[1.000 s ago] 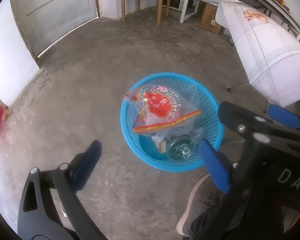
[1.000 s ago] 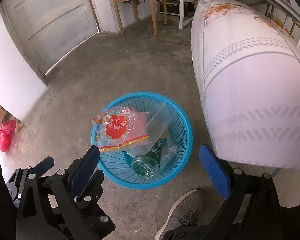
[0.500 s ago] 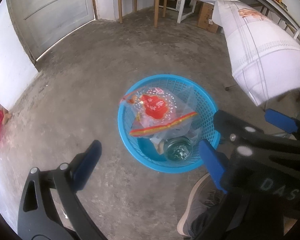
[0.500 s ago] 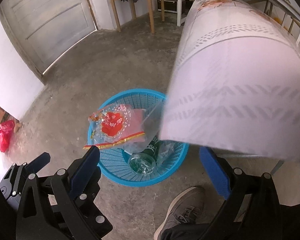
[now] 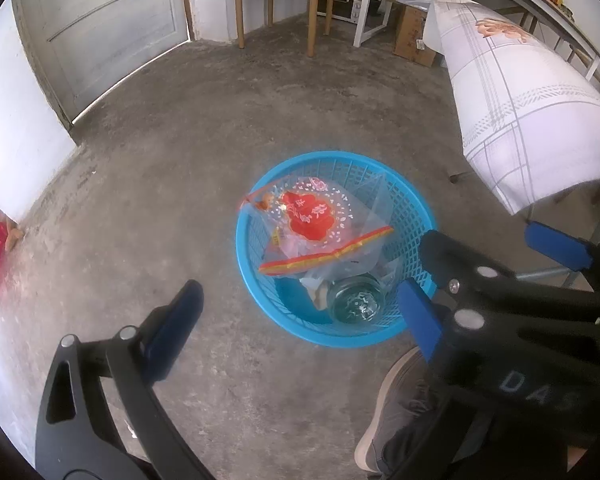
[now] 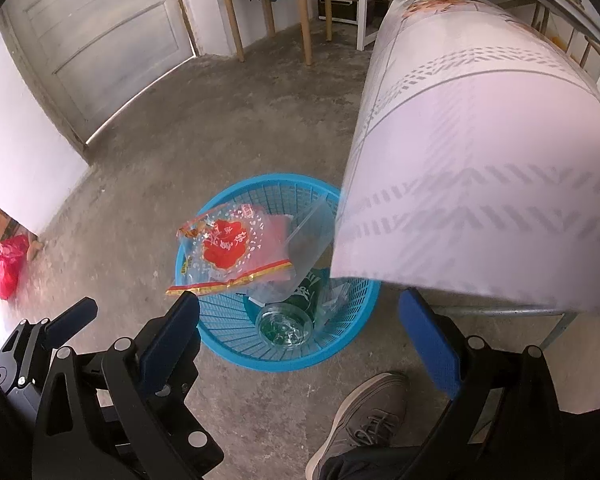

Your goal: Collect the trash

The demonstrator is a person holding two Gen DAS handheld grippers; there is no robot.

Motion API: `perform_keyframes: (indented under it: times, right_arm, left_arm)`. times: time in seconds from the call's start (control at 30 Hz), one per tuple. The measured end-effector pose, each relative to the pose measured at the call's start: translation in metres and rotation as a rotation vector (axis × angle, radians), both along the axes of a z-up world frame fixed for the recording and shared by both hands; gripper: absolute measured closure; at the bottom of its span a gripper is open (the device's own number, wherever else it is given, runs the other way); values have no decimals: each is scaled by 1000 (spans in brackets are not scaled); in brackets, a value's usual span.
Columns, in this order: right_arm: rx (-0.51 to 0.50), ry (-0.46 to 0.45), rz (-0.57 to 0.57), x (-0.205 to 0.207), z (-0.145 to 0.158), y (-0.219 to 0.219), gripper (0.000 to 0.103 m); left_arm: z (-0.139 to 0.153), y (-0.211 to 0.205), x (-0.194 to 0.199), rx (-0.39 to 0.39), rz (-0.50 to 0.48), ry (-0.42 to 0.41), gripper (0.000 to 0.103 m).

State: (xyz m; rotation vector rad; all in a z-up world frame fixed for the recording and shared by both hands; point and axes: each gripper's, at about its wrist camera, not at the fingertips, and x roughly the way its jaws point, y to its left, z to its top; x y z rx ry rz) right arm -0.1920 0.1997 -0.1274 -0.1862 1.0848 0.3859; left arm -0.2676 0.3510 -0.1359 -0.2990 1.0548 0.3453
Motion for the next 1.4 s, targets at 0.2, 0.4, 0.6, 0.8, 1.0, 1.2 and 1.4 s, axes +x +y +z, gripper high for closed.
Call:
perform_keyframes:
  times: [0.2, 0.4, 0.6, 0.8, 1.0, 1.2, 1.4]
  right_arm:
    - [-17, 3, 30, -4, -4, 7, 6]
    - [-25, 1, 48, -8, -5, 9, 6]
    - [-27, 2, 54, -7, -4, 9, 6]
    - [-31, 6, 63, -8, -4, 10, 6]
    - [-34, 5, 74, -9, -5, 10, 6]
    - [-37, 3, 76, -9, -4, 11, 6]
    - [-38, 5, 77, -9, -5, 10, 6]
  left_arm:
    - [1, 2, 1, 1, -2, 1, 9]
    - [1, 3, 1, 1, -3, 3, 9]
    - [1, 3, 1, -1, -3, 1, 9]
    - [0, 4, -1, 2, -7, 0, 9]
    - [0, 3, -1, 2, -8, 2, 9]
    - [0, 4, -2, -1, -6, 1, 9]
    - [0, 3, -2, -2, -5, 1, 9]
